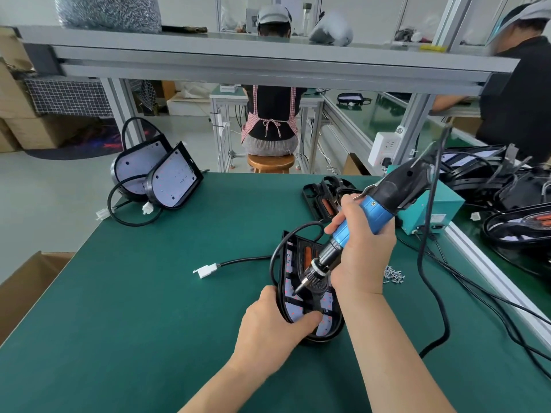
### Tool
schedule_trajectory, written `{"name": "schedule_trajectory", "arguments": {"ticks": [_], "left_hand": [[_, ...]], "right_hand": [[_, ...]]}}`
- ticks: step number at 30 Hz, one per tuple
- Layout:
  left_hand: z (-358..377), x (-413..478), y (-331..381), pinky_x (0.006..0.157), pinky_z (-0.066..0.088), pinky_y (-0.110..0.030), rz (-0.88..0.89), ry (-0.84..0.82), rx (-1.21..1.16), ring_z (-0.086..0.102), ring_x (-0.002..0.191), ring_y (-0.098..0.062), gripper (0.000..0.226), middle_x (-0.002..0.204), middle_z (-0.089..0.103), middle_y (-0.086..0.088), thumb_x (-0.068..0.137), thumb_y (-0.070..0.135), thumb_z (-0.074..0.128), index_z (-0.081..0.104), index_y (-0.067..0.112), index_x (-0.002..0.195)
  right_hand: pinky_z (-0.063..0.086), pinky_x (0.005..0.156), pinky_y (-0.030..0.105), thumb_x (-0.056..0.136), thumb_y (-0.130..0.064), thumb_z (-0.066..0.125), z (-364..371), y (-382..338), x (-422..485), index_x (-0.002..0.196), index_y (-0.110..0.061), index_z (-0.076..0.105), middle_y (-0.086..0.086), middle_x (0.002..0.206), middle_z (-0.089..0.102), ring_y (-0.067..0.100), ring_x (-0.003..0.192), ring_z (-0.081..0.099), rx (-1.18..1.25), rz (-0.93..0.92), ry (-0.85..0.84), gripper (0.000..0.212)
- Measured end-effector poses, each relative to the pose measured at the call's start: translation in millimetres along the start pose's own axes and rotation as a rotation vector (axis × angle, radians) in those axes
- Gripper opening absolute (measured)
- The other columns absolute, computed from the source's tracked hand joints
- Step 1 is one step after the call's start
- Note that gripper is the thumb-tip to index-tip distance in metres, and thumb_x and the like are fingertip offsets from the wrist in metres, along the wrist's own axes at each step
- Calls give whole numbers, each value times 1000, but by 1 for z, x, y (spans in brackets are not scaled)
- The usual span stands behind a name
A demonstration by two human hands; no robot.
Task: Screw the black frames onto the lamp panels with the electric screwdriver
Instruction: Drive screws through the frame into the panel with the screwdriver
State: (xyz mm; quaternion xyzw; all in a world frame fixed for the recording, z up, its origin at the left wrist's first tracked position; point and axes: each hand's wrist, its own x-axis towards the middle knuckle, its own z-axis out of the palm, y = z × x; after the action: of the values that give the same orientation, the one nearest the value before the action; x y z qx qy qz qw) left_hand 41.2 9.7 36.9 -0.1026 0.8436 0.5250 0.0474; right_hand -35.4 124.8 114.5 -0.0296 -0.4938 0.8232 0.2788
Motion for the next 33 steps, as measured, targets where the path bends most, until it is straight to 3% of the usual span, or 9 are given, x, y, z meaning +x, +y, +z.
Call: {"name": "schedule_trajectory", "arguments": {"ticks": [5, 9, 15, 22, 26, 33], "left_hand": [[-9, -3, -5, 57, 51, -23, 22, -8, 20, 67, 69, -9, 54, 87, 68, 12, 65, 63, 74, 50, 30, 100], [-7, -4, -6, 60, 50, -25, 37, 4, 36, 68, 73, -14, 44, 87, 67, 10, 76, 54, 76, 50, 28, 100], [-5, -6, -3, 50, 44, -18, 29, 6, -7, 63, 51, -7, 42, 81, 69, 9, 76, 52, 76, 52, 27, 101], [-4, -6, -4, 56, 46, -23, 22, 22, -11, 61, 57, -11, 40, 77, 69, 9, 75, 52, 76, 52, 29, 98], [-4, -6, -4, 54, 45, -21, 28, 21, -19, 59, 52, -8, 37, 73, 69, 9, 75, 51, 76, 53, 29, 94], [-8, -8, -2, 48, 39, -13, 27, -10, -29, 64, 58, -6, 40, 69, 67, 17, 75, 53, 76, 49, 35, 99]], "right_hand": [[49, 53, 24, 82, -17, 73, -8, -16, 9, 84, -21, 59, 3, 65, 55, 19, 54, 52, 81, -40, 61, 14], [49, 54, 26, 83, -14, 72, -9, -12, 11, 89, -15, 57, 0, 63, 57, 18, 52, 52, 59, -54, 60, 16], [49, 52, 28, 81, -21, 74, -9, 3, -1, 90, -17, 55, -9, 62, 60, 14, 48, 54, -28, -77, -45, 21], [49, 55, 28, 75, -29, 76, -1, 1, -9, 88, -18, 58, -4, 65, 59, 19, 49, 55, -96, -80, -171, 25], [50, 56, 28, 78, -21, 76, 2, 0, -13, 86, -22, 61, 4, 64, 56, 20, 51, 55, -133, -68, -189, 17], [48, 55, 25, 82, -15, 73, -2, -11, -9, 90, -14, 56, -1, 60, 56, 19, 48, 52, -26, -72, -164, 18]]}}
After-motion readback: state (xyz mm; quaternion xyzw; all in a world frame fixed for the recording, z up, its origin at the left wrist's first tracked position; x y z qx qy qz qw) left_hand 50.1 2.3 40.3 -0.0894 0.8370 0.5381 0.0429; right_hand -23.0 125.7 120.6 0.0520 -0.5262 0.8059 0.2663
